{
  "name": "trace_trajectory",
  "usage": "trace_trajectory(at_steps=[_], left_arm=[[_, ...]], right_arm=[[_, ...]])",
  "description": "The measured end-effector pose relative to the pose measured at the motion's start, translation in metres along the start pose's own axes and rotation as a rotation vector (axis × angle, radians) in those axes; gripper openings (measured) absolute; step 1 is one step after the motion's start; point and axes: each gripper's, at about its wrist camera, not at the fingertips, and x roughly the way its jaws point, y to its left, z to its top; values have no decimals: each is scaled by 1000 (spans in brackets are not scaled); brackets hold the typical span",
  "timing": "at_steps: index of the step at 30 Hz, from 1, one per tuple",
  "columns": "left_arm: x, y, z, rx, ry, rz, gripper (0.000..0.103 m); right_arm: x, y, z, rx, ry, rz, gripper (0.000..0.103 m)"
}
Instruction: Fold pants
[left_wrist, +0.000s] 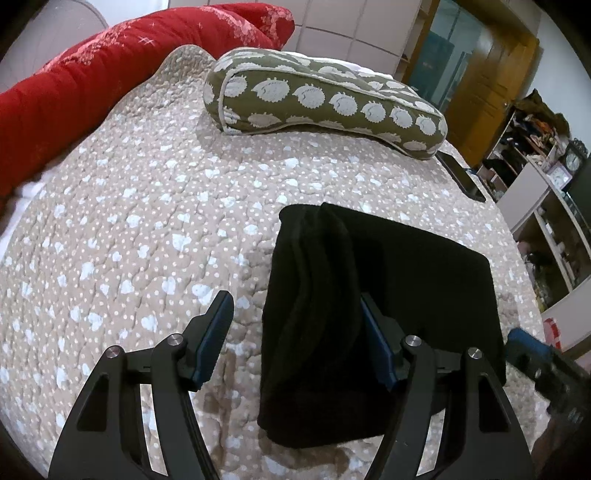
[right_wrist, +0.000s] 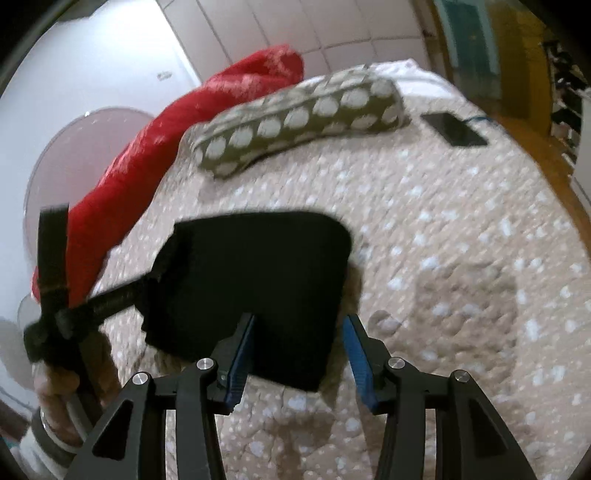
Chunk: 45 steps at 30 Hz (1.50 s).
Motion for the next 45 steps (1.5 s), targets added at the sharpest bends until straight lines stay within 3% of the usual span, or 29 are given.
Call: trace_trajectory(at_steps=[7,9,11,16,22,26,29,45], left_arm=[[-2,-1,-5,15,-10,-3,68],[-1,1,-4,13,-7,-13,69],[0,3,-4,9,-8,0,79],[2,6,-3,-10,-3,-15,80],[4,7,-2,0,-3,-25,80],[9,13,-2,-13,-2,-28,92],[13,19,-1,-47,17,-65,92],[19,25,-4,-99,22,-98,98]], right_arm=[[27,-1,18,30,34,6,47],[38,-5,19,63,47,32,54],[44,-10,18,98,52,55,59],[50,-19,14,171,67,108,62],[53,-11,14,159,69,122,69],[59,-10,14,153,73,130,72],[63,-10,15,152,77,139,74],[72,-8,13,148,93,142,80]])
